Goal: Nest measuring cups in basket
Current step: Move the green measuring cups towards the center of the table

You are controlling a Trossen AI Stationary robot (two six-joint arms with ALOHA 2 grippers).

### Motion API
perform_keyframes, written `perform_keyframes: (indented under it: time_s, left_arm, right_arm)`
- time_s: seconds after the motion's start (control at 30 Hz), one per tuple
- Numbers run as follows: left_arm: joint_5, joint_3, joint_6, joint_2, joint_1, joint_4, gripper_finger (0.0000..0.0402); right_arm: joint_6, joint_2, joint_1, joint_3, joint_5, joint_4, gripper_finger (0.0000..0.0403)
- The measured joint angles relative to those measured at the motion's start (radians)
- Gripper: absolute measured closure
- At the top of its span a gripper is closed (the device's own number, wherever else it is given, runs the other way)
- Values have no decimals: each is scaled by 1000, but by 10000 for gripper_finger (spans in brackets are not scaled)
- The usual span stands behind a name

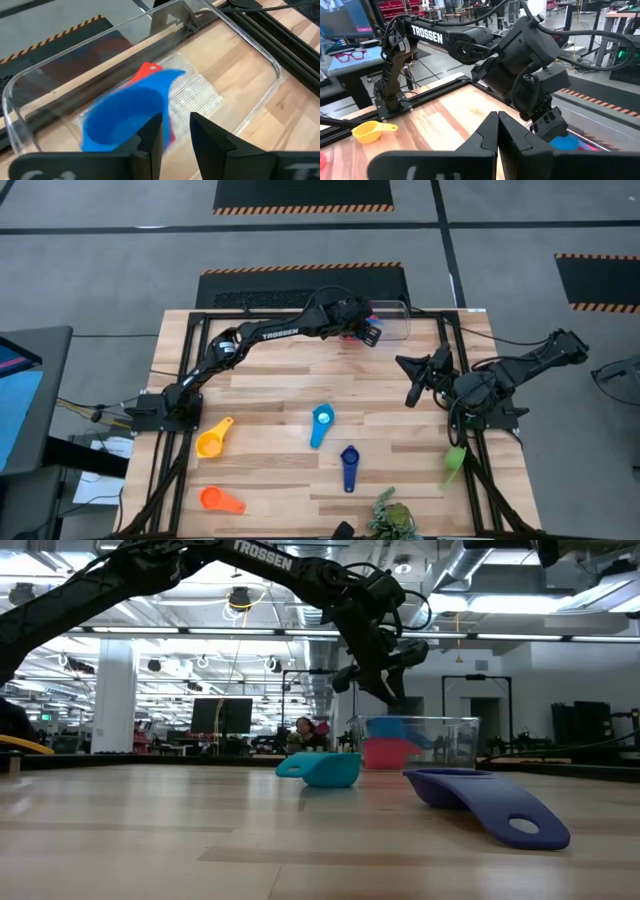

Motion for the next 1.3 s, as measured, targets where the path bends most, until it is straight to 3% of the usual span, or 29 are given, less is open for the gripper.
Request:
perform_keyframes:
  time_s: [0.4, 0.63, 0.8, 1.0, 1.3]
  left_arm:
    - [-5, 0, 14, 0, -6, 16, 309]
    - [156, 4, 154, -6, -38, 22, 309]
    - [217, 4, 301, -44, -69, -30, 309]
    - [179, 7, 525, -185, -106, -397, 309]
    - [65, -3, 461, -223, -183, -976, 309]
  right_arm:
    - [0, 0, 0, 0, -22, -8, 377]
    - [3, 0, 0, 0, -22, -34, 377]
    - [3, 0, 0, 0, -22, -42, 377]
    - [-51, 0, 0, 0, -22, -46, 377]
    - [-158, 0, -1, 0, -23, -46, 377]
